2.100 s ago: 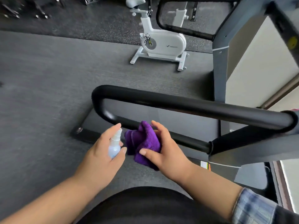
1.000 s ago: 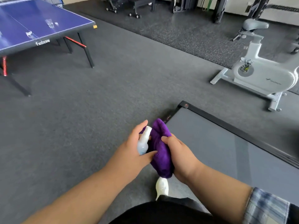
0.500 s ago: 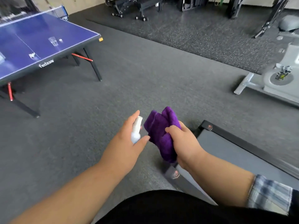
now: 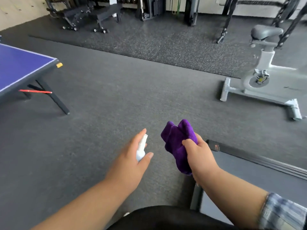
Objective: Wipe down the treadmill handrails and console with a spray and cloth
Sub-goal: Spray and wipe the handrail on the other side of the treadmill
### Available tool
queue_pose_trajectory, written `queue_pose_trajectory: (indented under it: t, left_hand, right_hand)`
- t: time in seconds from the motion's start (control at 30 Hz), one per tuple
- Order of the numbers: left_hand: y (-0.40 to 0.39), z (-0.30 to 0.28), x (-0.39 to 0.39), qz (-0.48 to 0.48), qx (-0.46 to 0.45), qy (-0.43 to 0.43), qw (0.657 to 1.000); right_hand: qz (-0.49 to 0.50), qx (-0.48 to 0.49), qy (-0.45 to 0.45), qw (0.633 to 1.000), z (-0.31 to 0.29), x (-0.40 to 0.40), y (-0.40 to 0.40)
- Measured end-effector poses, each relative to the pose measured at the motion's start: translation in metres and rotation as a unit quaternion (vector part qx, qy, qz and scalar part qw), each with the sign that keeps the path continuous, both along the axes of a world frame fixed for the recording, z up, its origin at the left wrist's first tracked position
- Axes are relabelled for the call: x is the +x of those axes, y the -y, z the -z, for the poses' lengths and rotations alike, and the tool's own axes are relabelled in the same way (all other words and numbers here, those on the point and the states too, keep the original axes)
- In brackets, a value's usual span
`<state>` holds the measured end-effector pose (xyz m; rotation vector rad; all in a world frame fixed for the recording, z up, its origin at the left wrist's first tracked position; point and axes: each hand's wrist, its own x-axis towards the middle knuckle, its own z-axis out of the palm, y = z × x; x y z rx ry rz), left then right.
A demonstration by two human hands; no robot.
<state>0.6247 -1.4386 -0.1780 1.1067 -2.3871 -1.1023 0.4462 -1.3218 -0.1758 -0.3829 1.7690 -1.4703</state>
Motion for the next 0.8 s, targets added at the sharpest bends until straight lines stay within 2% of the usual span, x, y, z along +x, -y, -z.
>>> queue_pose_trajectory:
  t: [0.2,0.43,0.57,0.8]
  left_hand:
    - [0.133,-0.019,-0.049,0.117,-0.04,0.003,0.992]
    - [0.188,-0.029,-0.149,0.224,-0.05,-0.01,0.973]
    - [0.207,-0.022,-0.229,0.287,-0.062,-0.009,0.956]
    - [0.224,-0.02,-0.422,0.354,-0.064,-0.03,0.933]
  right_hand:
    - [0.087,0.008,-0.019,0.996,-0.02,-0.014,0.097]
    - [0.244,0.001,-0.026,0.969,-0.036,-0.078,0.124]
    - [0.324,-0.053,0.017,0.944,-0.028,-0.141,0.133]
    - [0.362,-0.034,0.0,0.932,-0.03,-0.326,0.135]
